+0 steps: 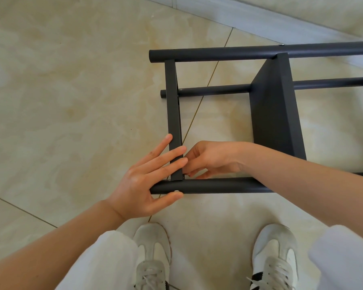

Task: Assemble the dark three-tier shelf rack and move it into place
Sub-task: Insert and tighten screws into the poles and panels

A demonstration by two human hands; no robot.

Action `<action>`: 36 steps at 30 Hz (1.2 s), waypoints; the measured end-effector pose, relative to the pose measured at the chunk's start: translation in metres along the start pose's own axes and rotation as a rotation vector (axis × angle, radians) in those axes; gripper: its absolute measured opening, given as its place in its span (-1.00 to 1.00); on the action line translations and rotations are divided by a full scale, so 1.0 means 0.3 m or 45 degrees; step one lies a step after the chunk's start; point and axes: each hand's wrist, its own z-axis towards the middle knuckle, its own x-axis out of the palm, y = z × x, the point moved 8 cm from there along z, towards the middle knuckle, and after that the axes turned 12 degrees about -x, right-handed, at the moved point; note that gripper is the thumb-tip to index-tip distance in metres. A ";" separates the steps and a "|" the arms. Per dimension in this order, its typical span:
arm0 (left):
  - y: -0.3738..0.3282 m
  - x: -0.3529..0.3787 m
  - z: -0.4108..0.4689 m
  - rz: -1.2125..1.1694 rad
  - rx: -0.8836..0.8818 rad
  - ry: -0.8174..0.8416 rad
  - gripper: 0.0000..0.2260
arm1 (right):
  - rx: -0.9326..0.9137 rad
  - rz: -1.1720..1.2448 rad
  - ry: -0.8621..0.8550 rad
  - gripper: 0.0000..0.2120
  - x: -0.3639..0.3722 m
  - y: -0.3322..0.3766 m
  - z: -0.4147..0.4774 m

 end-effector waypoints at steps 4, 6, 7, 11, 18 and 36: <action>0.000 0.001 0.001 0.005 0.003 0.000 -0.52 | 0.011 -0.028 -0.006 -0.88 0.003 -0.002 0.008; 0.000 0.001 0.002 0.008 0.006 -0.006 -0.52 | 0.015 -0.041 -0.008 -0.89 0.002 0.001 0.011; 0.001 0.001 0.002 0.011 0.006 -0.008 -0.52 | 0.016 -0.050 -0.003 -0.90 0.003 0.001 0.013; 0.001 0.003 -0.001 0.015 0.011 -0.008 -0.52 | 0.024 -0.058 0.018 -0.83 0.009 -0.007 0.018; -0.001 0.002 -0.001 0.015 0.008 -0.011 -0.52 | 0.035 -0.026 0.028 -0.79 0.004 -0.009 0.018; -0.001 0.001 -0.002 0.017 0.006 -0.020 -0.52 | 0.051 0.052 0.105 -0.85 0.016 -0.022 0.019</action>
